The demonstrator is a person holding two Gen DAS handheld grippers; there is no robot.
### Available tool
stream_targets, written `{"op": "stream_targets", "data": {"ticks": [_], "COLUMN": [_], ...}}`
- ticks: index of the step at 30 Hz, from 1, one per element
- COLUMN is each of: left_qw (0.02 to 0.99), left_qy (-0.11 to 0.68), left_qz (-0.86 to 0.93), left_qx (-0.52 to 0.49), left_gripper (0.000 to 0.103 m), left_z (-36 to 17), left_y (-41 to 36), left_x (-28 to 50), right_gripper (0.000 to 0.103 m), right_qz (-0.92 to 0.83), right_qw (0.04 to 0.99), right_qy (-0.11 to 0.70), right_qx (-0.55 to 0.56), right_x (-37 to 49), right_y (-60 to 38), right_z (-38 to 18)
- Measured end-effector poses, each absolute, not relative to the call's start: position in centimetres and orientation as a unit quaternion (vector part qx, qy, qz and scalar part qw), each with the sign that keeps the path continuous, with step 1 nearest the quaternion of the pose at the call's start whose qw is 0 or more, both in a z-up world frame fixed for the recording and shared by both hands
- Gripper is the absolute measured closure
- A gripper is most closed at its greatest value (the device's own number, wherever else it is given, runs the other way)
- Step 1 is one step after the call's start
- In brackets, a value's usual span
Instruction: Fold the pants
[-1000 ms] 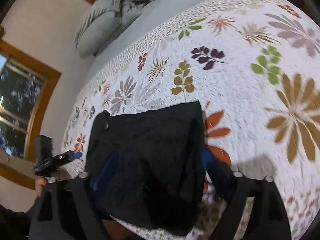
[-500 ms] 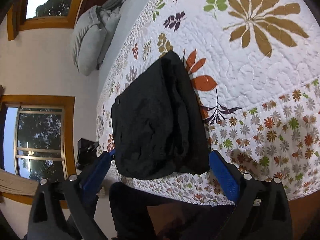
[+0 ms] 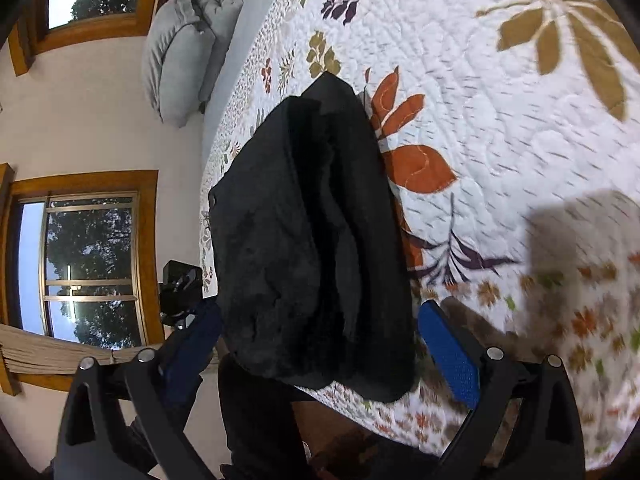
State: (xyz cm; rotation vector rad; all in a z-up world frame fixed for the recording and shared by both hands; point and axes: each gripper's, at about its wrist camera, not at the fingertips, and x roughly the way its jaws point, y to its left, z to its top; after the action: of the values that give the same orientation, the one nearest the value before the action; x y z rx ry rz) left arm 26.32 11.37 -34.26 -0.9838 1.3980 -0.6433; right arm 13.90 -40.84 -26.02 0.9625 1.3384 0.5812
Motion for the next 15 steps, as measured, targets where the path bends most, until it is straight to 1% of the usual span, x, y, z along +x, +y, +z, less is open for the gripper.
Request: {"op": "stream_targets", "data": {"ticks": [8,15], "left_qw": [0.590,0.577], "left_qy": [0.606,0.627], "left_qz": [-0.317,-0.331], "left_qx": [-0.430,-0.405], "left_gripper": [0.010,0.010], "left_z": [-36.1,-37.3], "left_y": [9.8,8.6], "left_x": [27.5,28.1], "right_gripper": [0.003,0.003], "right_qz": [0.282,0.293], "right_qw": [0.623,0.609], "right_qy": [0.601,0.604], "right_qx": [0.414,0.422], "right_x": [16.3,17.3], "right_y": [-38.4,-38.0], "right_z": [-27.9,-28.5]}}
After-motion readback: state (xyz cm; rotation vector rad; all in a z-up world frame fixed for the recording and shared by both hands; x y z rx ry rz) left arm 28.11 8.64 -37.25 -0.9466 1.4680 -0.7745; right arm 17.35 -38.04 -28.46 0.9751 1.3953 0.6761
